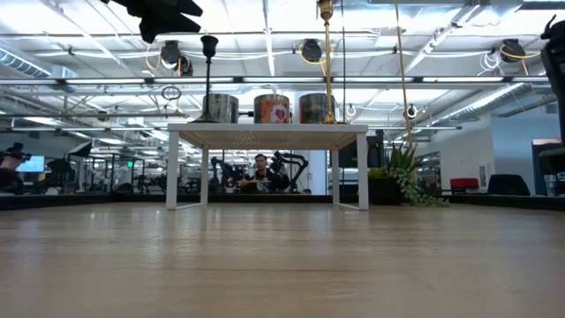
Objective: Pick & Place candle stick holders
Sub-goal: Put the gold candle holder on the shelf aligned with the other candle holders
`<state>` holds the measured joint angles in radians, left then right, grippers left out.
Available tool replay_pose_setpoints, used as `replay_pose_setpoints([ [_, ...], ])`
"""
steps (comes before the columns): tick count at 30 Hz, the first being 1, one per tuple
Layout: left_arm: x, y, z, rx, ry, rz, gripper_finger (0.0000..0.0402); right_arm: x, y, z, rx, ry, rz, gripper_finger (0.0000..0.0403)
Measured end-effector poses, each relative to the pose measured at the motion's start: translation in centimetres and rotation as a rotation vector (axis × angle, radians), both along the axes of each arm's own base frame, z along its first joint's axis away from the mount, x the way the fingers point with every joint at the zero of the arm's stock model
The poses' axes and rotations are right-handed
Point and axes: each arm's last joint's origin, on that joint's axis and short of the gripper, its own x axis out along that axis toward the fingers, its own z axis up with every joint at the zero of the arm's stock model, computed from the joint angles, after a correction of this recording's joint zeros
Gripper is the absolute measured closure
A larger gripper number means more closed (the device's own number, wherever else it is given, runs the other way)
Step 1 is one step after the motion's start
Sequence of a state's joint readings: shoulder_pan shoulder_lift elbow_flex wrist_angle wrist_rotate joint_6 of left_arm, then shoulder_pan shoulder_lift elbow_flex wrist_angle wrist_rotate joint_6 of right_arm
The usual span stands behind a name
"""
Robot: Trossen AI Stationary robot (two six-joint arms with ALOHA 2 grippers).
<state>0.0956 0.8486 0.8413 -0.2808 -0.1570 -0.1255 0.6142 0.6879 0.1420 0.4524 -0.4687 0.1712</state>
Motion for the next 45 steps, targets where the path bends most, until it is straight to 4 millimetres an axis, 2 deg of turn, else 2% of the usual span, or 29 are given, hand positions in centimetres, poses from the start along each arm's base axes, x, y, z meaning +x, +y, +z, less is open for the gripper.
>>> replay_pose_setpoints([
  [8, 0.0, 0.0, 0.0, -0.057, -0.016, 0.018, 0.0206, -0.4, 0.9, 0.3, 0.021, -0.157, 0.071, 0.0195],
  [14, 0.0, 0.0, 0.0, -0.059, -0.017, 0.018, 0.0206, -0.2, 1.4, 0.0, -0.010, -0.169, -0.054, 0.0195],
  [25, 0.0, 0.0, 0.0, -0.057, -0.014, 0.018, 0.0206, -0.2, 3.0, -0.2, 0.027, -0.215, 0.015, 0.0195],
  [32, 0.0, 0.0, 0.0, -0.057, -0.013, 0.018, 0.0206, 1.4, 4.9, 0.7, 0.008, -0.194, 0.023, 0.0195],
  [38, 0.0, 0.0, 0.0, -0.053, -0.011, 0.016, 0.0206, 2.4, 6.1, 0.2, -0.025, -0.136, 0.030, 0.0196],
  [41, 0.0, 0.0, -0.1, -0.037, -0.002, 0.011, 0.0206, 2.5, 6.1, -0.4, -0.045, -0.108, 0.031, 0.0210],
  [45, 0.0, 0.0, -0.1, -0.025, 0.002, 0.007, 0.0206, 2.6, 6.2, -0.7, -0.068, -0.114, 0.036, 0.0249],
])
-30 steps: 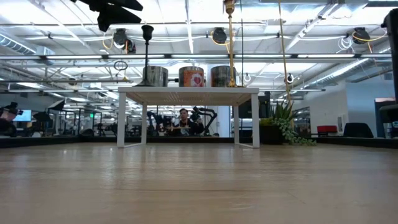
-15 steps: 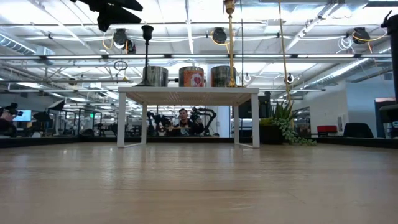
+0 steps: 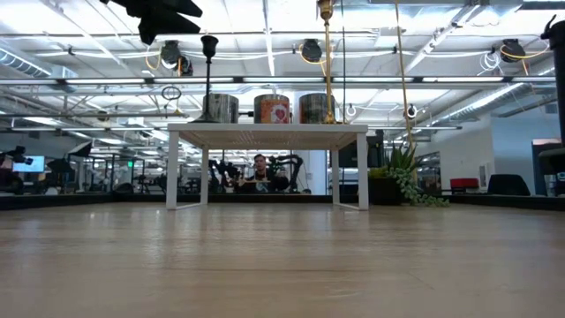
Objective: Pick & Place candle stick holders
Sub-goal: Put the gold candle holder on the shelf aligned with the other candle holders
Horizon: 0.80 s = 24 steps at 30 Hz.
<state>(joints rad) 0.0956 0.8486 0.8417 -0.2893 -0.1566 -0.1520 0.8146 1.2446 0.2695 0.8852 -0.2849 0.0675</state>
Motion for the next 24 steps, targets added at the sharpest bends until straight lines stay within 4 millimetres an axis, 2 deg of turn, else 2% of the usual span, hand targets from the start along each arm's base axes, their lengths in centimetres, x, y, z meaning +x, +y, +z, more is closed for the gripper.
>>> replay_pose_setpoints([
  [10, 0.0, 0.0, 0.0, 0.000, 0.000, -0.001, 0.0206, 0.1, 0.0, 0.3, 0.020, -0.027, -0.024, 0.0390],
  [19, 0.0, 0.0, 0.0, 0.023, 0.005, -0.010, 0.0206, 1.1, -0.7, 1.4, 0.073, -0.143, -0.317, 0.0395],
  [24, 0.0, 0.0, 0.0, 0.059, 0.014, -0.022, 0.0206, 2.4, -2.3, 2.0, 0.087, -0.211, -0.623, 0.0395],
])
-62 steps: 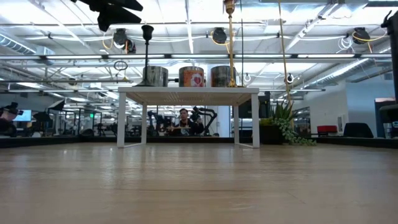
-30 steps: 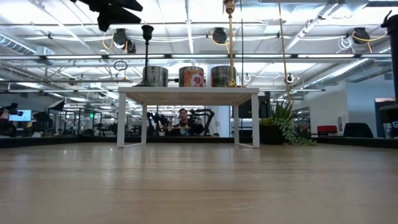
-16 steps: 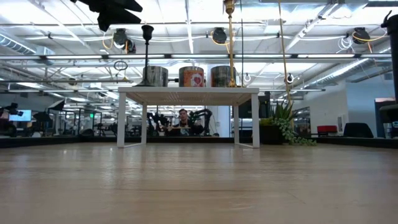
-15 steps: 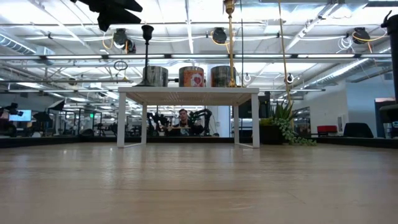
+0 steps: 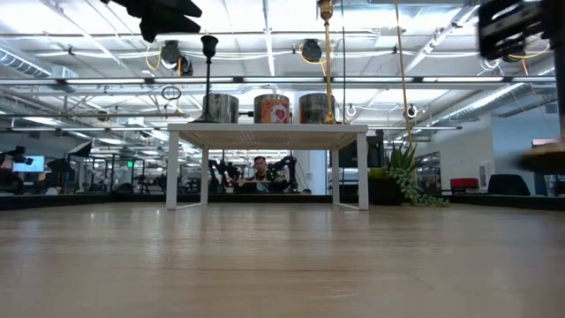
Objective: Pick & Place candle stick holders
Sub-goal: Put the gold candle holder on the shelf aligned with the other candle holders
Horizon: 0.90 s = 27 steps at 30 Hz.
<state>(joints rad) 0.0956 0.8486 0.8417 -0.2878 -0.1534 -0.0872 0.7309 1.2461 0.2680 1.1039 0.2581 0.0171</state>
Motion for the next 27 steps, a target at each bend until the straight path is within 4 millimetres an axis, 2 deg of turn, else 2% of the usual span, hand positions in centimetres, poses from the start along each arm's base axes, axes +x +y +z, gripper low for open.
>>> replay_pose_setpoints([
  [4, 0.0, 0.0, 0.0, -0.009, -0.002, 0.003, 0.0206, 1.3, -1.9, 0.3, 0.060, 0.000, -0.266, 0.0397],
  [7, 0.0, 0.0, 0.0, -0.018, -0.005, 0.006, 0.0206, 2.9, -3.1, 1.3, 0.084, -0.017, -0.355, 0.0397],
  [18, -0.1, 0.0, -0.4, 0.019, 0.047, -0.007, 0.0206, 12.5, -6.4, 7.6, -0.027, -0.058, -0.580, 0.0397],
  [22, -0.2, 0.0, -0.7, 0.017, 0.081, -0.007, 0.0206, 15.3, -7.7, 8.6, -0.045, -0.065, -0.542, 0.0397],
  [27, -0.3, 0.0, -0.9, 0.015, 0.100, -0.006, 0.0206, 17.7, -9.0, 10.0, -0.102, -0.076, -0.613, 0.0397],
])
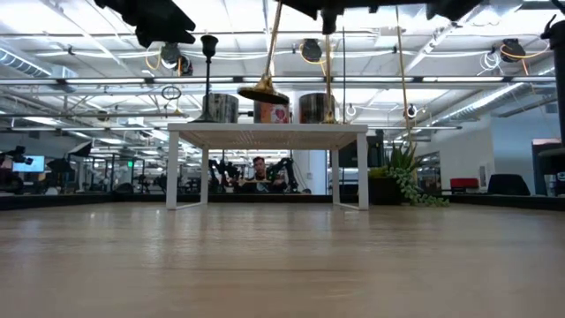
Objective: Pick & Place candle stick holders
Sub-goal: Put the gold candle holder on the shelf aligned with the other candle holders
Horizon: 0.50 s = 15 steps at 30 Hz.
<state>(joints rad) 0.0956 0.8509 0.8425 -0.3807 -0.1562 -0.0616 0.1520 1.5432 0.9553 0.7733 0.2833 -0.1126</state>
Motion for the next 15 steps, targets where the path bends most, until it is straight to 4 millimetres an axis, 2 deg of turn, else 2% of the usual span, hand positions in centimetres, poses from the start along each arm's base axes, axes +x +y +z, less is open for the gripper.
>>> replay_pose_setpoints([
  [3, 0.0, 0.0, 0.0, 0.000, -0.002, 0.000, 0.0206, 0.8, -1.3, 1.2, -0.017, 0.009, -0.110, 0.0397],
  [6, 0.0, 0.0, 0.0, 0.002, -0.002, -0.001, 0.0206, 1.0, -2.7, 1.6, -0.034, 0.023, -0.237, 0.0397],
  [15, 0.0, 0.0, 0.1, 0.009, -0.008, -0.002, 0.0206, 1.0, -7.1, 1.6, 0.039, 0.009, -0.355, 0.0397],
])
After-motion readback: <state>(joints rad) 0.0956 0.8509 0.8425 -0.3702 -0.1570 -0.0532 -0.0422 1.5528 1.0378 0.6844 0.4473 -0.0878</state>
